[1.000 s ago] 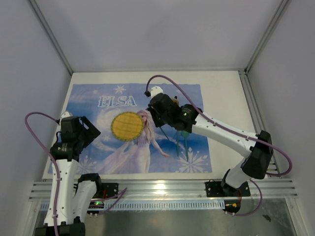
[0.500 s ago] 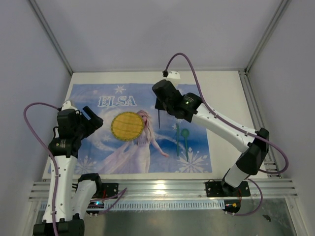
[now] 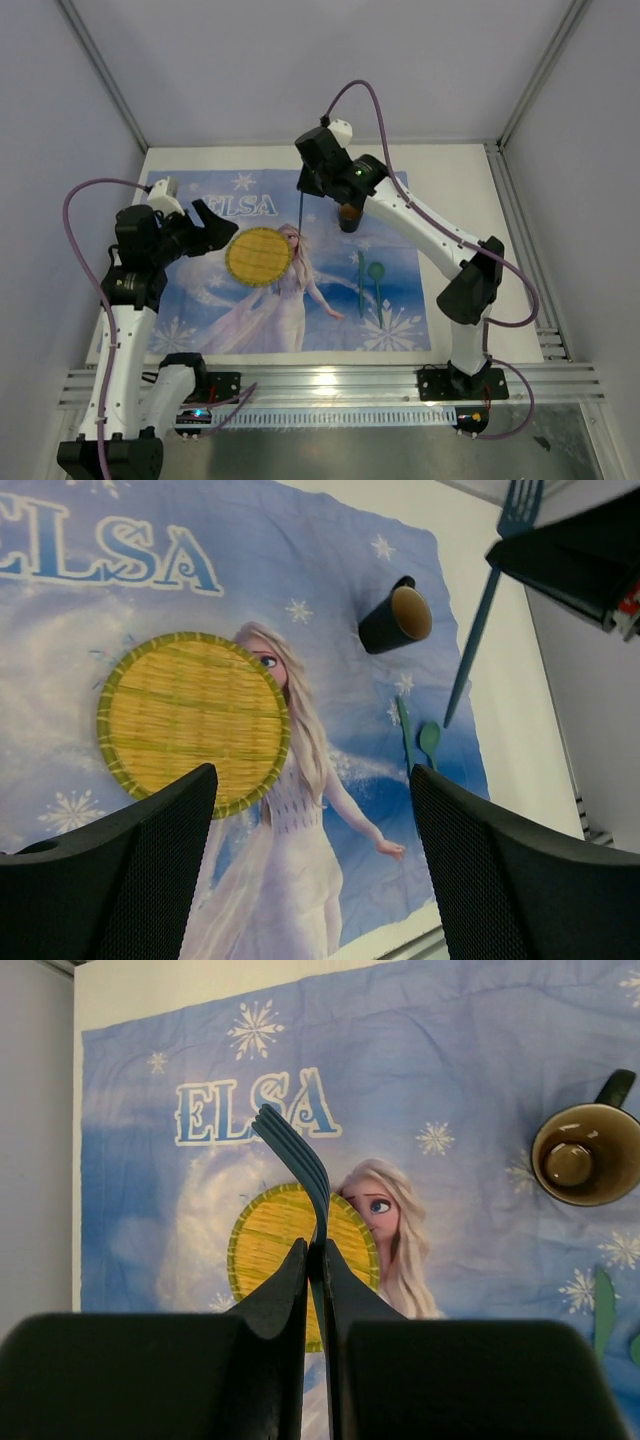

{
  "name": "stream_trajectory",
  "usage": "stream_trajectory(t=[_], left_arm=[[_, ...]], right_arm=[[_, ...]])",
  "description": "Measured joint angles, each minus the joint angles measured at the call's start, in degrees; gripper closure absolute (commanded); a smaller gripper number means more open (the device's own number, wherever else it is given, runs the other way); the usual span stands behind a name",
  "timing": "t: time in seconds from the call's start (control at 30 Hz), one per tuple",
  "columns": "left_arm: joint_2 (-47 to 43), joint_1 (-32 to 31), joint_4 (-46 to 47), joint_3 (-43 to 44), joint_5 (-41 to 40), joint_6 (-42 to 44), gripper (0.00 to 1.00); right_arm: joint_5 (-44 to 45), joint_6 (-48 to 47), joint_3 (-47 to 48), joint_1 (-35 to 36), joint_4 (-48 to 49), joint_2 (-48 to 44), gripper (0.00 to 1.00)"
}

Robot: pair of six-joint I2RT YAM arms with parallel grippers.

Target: Set the dinner table for one person

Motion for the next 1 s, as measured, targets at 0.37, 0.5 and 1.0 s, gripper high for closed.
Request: stream_trajectory(t=[0.37,0.5,1.0], left_arm=[[13.8,-9.6,-2.7,11.8,2.1,6.9,0.21],[19.2,-14.0,-3.5,19.9,-2.5,9.2,0.23],[35.4,-43.4,-8.9,33.1,-33.0,20.6,0.24]], right_arm=[[-6.8,-1.1,4.6,-2.6,-2.8,4.2,0.94],[-8.8,-1.5,4.6,-4.3,-3.2,4.2,0.94],[-15.0,-1.8,4.6,-12.8,-5.5,4.2,0.94]])
